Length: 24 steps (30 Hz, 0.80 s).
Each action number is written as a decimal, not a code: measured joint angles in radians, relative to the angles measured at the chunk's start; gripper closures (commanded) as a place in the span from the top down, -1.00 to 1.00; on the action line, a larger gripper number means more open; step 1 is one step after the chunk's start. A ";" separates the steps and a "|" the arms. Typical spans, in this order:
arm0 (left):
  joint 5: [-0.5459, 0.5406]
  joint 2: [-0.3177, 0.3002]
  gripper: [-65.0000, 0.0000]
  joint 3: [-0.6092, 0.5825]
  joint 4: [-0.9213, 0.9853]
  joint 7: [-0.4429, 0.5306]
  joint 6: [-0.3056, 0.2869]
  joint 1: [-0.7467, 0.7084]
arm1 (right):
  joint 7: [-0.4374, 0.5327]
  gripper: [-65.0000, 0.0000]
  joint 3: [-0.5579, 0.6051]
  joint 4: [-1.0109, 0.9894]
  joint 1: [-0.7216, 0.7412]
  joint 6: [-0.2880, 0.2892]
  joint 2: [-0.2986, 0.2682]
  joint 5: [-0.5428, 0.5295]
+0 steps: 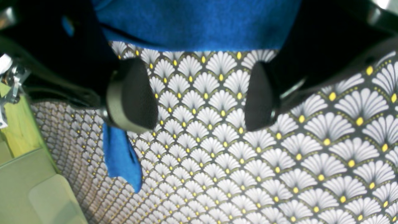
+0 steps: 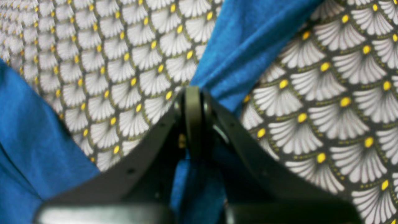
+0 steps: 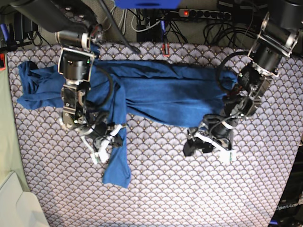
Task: Fold the T-shirt properly
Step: 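Lay the sleeve along the band with both grippers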
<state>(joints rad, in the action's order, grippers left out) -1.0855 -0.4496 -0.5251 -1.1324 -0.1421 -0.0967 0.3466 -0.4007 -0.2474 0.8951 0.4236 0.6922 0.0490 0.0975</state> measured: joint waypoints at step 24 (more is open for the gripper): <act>0.000 -0.023 0.42 0.079 -0.066 -0.001 0.000 -0.025 | 0.000 -0.76 0.361 0.276 -0.186 0.006 0.031 -0.008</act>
<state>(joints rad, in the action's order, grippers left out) -1.0859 -0.4728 -0.4461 -1.1988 -0.1432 -0.0963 0.3218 -0.4004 0.1135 1.1709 0.2375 0.6987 0.0803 0.0898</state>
